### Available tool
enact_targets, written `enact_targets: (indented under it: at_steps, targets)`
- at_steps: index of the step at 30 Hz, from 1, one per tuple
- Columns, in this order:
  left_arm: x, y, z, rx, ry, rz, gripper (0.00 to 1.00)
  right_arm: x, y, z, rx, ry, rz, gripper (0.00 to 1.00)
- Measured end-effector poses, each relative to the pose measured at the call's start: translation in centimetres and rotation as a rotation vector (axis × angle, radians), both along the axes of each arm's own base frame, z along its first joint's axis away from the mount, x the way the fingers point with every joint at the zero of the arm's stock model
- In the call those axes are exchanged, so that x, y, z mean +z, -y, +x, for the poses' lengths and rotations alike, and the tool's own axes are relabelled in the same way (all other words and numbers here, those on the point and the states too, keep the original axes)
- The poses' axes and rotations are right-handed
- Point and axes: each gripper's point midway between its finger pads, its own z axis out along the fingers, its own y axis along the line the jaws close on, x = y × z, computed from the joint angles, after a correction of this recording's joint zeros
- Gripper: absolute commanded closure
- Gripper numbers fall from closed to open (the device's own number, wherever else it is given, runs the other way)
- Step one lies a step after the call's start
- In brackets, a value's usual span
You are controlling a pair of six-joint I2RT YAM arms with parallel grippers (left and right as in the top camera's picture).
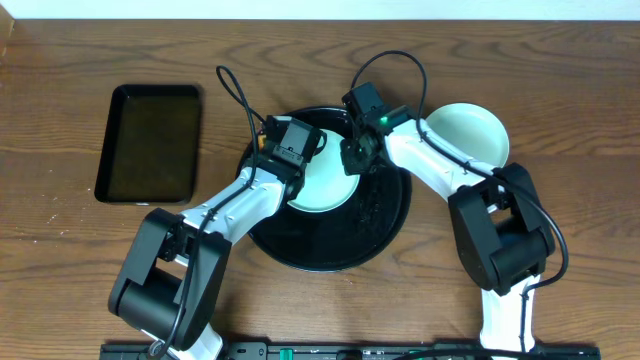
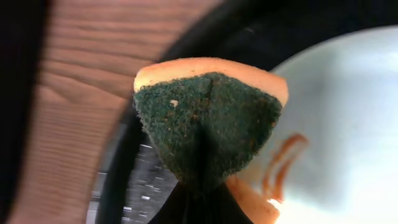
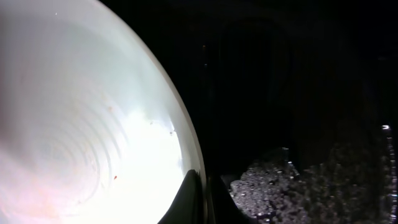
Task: Clean dirty plates on tray and stack at the side
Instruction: 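Scrub the green plate center with the left gripper's sponge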
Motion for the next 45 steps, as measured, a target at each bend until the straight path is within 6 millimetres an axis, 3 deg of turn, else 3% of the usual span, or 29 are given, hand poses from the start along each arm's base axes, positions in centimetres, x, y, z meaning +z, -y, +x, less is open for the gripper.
enact_targets:
  at_steps: [7,10,13,19,24,30,36,40,45]
  targets:
    - [2.6,-0.7,0.4,0.010,0.065,0.021,0.91,0.0,0.0,-0.1,0.001,0.002,-0.008,0.99]
    - [5.3,0.7,0.5,-0.026,0.112,-0.090,0.92,0.0,0.0,0.0,0.001,0.003,-0.009,0.99]
    - [6.7,3.2,0.1,-0.092,0.109,-0.238,0.92,0.0,0.0,0.0,0.001,0.003,-0.010,0.99]
    - [5.0,6.8,-2.5,-0.182,-0.051,-0.434,0.92,0.0,0.0,0.0,0.001,0.003,-0.010,0.99]
    - [3.8,5.8,-4.9,-0.138,-0.202,-0.465,0.92,0.0,0.0,0.0,0.001,0.003,-0.010,0.99]
    - [5.5,2.8,-4.5,-0.024,-0.262,-0.511,0.93,0.0,0.0,0.0,0.001,0.004,-0.010,0.99]
    - [7.1,3.6,-5.4,-0.065,-0.369,-0.537,0.92,0.0,0.0,0.0,0.000,0.005,-0.010,0.99]
    - [6.6,4.5,-5.8,-0.112,-0.461,-0.512,0.93,0.0,0.0,0.0,0.000,0.006,-0.010,0.99]
    - [4.2,5.5,-4.4,-0.129,-0.498,-0.503,0.92,0.0,0.0,0.0,0.000,0.005,-0.010,0.99]
